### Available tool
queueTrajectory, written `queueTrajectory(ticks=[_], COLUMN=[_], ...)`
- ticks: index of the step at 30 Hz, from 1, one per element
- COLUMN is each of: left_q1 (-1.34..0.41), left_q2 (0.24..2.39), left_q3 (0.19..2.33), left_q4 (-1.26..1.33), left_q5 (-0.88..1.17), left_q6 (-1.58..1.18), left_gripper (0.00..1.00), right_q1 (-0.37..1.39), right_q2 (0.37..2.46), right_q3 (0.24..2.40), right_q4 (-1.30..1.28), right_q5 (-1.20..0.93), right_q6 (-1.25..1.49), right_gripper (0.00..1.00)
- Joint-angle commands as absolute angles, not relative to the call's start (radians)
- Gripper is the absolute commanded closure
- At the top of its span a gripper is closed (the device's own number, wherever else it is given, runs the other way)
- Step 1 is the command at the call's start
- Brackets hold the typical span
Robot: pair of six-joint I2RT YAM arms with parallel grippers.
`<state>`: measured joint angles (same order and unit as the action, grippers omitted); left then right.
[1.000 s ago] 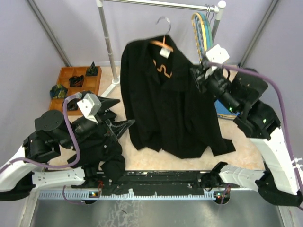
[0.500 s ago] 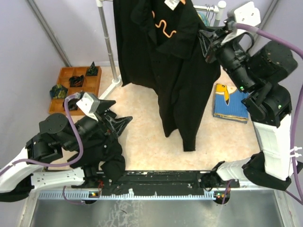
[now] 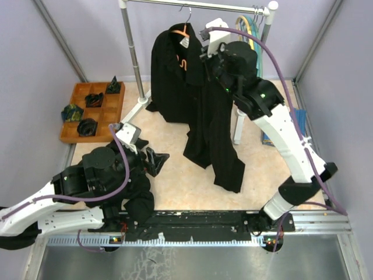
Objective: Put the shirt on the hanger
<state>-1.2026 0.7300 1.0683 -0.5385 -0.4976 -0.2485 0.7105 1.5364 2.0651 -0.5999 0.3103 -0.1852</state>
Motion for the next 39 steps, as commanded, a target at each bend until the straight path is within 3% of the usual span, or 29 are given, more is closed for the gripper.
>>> queueTrajectory(ticks=[1,8,14,23,31,34,36,39], left_q1=[-1.205,-1.206,-1.205,-1.205,-1.206,-1.206,-1.205,-1.205], left_q2=[0.689,0.671,0.674,0.699,0.69,0.694,0.705,0.733], left_q3=[1.028,0.986,0.962,0.958,0.952,0.95,0.95,0.953], left_q4=[-0.531,-0.534,-0.526,-0.508,-0.518,-0.517,-0.517,-0.517], left_q5=[-0.489,-0.465,-0.462,-0.449,-0.457,-0.46,-0.461,-0.449], left_q6=[-0.338,-0.368,-0.369,-0.363,-0.376,-0.383,-0.39,-0.401], left_gripper=[0.01,0.01,0.01,0.01,0.01,0.01,0.01,0.01], right_q1=[0.709,0.709,0.709,0.709,0.709,0.712,0.716,0.718], right_q2=[1.581,1.644,1.612,1.767,1.733,1.685,1.634,1.553], right_q3=[2.191,2.249,2.17,2.346,2.237,2.155,2.109,2.045], right_q4=[-0.452,-0.383,-0.301,-0.45,-0.506,-0.501,-0.499,-0.509], right_q5=[0.423,0.481,0.497,0.582,0.555,0.505,0.465,0.411], right_q6=[-0.176,-0.23,-0.281,-0.281,-0.208,-0.195,-0.196,-0.183], right_gripper=[1.0,1.0,1.0,1.0,0.97,0.83,0.64,0.45])
